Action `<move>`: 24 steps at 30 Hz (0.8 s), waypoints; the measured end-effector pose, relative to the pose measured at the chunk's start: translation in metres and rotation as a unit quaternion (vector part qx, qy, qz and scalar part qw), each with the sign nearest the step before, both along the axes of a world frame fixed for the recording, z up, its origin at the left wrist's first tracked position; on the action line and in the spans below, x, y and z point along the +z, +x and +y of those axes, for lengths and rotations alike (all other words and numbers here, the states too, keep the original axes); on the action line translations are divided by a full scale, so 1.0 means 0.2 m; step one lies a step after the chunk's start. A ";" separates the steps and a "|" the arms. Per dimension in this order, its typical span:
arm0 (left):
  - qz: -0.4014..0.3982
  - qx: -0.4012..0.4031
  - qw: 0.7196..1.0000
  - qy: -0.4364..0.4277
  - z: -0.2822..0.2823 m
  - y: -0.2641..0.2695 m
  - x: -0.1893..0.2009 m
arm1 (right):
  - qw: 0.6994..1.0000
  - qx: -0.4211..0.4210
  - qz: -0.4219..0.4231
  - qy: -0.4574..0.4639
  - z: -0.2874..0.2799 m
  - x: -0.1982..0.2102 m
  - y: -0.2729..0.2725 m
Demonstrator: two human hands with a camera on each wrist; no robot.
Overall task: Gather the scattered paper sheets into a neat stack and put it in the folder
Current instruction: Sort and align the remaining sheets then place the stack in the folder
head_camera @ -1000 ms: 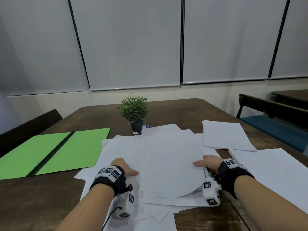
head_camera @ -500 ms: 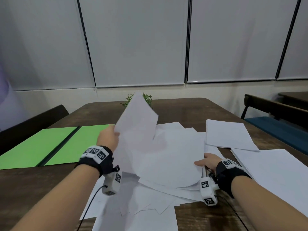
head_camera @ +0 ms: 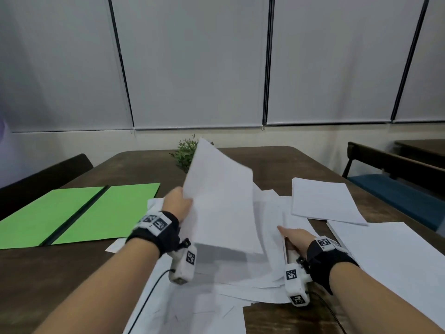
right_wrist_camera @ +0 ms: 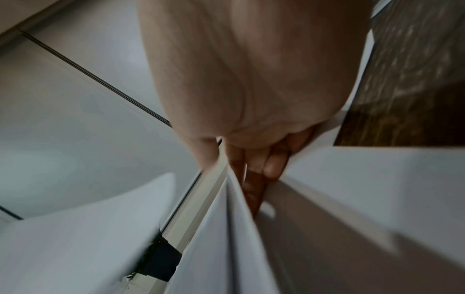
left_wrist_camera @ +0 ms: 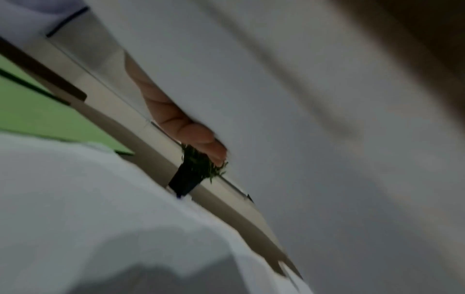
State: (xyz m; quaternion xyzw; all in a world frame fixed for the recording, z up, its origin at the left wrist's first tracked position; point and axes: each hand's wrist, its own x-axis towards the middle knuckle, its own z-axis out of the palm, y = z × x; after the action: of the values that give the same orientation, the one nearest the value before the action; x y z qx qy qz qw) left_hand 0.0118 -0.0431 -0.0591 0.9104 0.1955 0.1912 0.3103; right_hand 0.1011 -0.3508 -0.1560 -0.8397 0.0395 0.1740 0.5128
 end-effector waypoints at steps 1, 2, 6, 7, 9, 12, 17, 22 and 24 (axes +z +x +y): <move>0.035 -0.012 0.999 0.002 -0.05 0.00 -0.06 | 0.999 -0.027 0.015 0.035 0.00 0.00 0.00; 0.065 -0.024 0.998 0.002 -0.09 0.01 -0.13 | 0.997 -0.035 0.023 0.059 -0.01 -0.01 0.01; 0.185 -0.061 0.981 0.001 -0.25 0.03 -0.33 | 0.999 0.027 0.019 0.014 -0.02 0.00 0.00; 0.211 -0.059 0.976 0.010 -0.28 0.03 -0.35 | 0.998 0.062 0.002 -0.005 -0.02 0.00 -0.01; 0.247 -0.035 0.968 0.019 -0.32 0.03 -0.37 | 0.995 0.095 -0.032 -0.015 -0.02 -0.04 0.01; 0.264 0.000 0.964 0.030 -0.29 0.02 -0.36 | 0.994 0.082 -0.059 0.029 -0.01 -0.02 -0.02; 0.083 -0.008 0.966 -0.244 -0.11 0.01 -0.32 | 0.974 0.092 -0.118 0.168 0.06 0.24 -0.13; -0.195 -0.061 0.949 -0.242 -0.01 -0.04 -0.07 | 0.936 0.118 -0.219 0.249 0.24 0.52 -0.18; -0.272 -0.067 0.935 -0.218 0.01 -0.05 0.03 | 0.924 0.121 -0.250 0.263 0.32 0.61 -0.20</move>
State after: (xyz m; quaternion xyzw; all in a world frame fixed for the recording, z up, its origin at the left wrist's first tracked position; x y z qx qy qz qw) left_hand 0.0010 -0.0415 -0.0523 0.7443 0.0794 0.3631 0.5548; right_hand 0.0605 -0.2876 -0.0345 -0.6890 -0.2396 0.0232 0.6836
